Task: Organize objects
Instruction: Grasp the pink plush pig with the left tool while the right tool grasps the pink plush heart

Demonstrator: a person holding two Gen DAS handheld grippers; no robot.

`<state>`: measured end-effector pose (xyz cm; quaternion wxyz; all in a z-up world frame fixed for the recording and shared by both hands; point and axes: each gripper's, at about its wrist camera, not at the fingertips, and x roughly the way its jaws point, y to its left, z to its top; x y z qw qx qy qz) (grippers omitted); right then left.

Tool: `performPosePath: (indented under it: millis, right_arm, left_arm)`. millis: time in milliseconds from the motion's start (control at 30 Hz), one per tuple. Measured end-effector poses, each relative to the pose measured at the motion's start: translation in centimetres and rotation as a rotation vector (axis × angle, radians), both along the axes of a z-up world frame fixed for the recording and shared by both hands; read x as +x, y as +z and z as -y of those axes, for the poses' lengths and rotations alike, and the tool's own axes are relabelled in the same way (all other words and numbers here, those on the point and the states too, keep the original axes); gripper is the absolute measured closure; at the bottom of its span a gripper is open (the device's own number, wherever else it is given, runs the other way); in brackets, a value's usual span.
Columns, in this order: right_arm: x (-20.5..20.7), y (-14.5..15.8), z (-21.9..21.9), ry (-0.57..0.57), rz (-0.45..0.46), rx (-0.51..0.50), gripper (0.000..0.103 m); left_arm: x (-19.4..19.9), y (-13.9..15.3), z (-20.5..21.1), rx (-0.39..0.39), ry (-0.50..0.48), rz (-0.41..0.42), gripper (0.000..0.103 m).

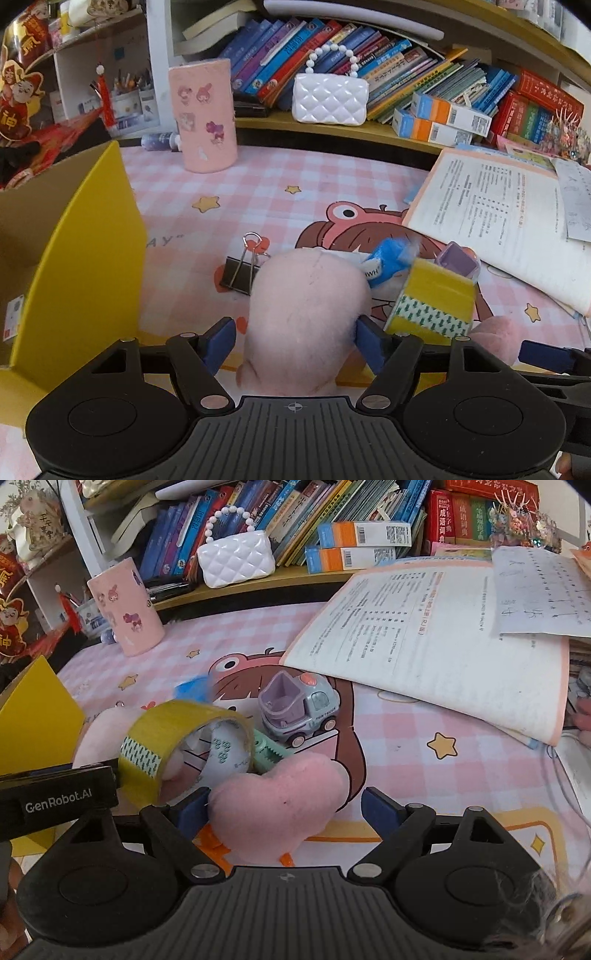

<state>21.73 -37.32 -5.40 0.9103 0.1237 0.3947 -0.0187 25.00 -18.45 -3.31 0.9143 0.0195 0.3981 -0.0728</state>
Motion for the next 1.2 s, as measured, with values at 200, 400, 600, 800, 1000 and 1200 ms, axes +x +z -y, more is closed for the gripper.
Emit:
performPosePath:
  millis: [200,400,600,800,1000,1200]
  right_arm:
    - [0.8,-0.5,-0.1,0.025,-0.008,0.001,0.024]
    - [1.1,-0.6,-0.7,0.032,-0.002,-0.071,0.036]
    - [-0.2,0.8,-1.0,0.032,0.027,-0.105,0.036]
    - [-3.2,3.1,-1.8,0.028,0.073,-0.112,0.036]
    - [-6.8,3.7,-4.6,0.020,0.056,-0.092,0.036]
    - [-10.0,4.1,-8.5,0.077,0.036,-0.110,0.036]
  left_arm:
    - [1.6,-1.3,0.1,-0.014,0.007,-0.070,0.031]
    - [1.7,-1.4,-0.2,-0.016,0.024,-0.067,0.044]
    - [-0.2,0.6,-1.2,-0.093,0.012,-0.042,0.046]
    - [-4.2,3.1,-2.9,-0.171,0.020,0.026,0.046]
    - [-8.6,4.0,-5.1,-0.194,0.009,0.043,0.046]
    - [-12.8,4.9,-9.1,-0.241,0.036,0.052,0.046]
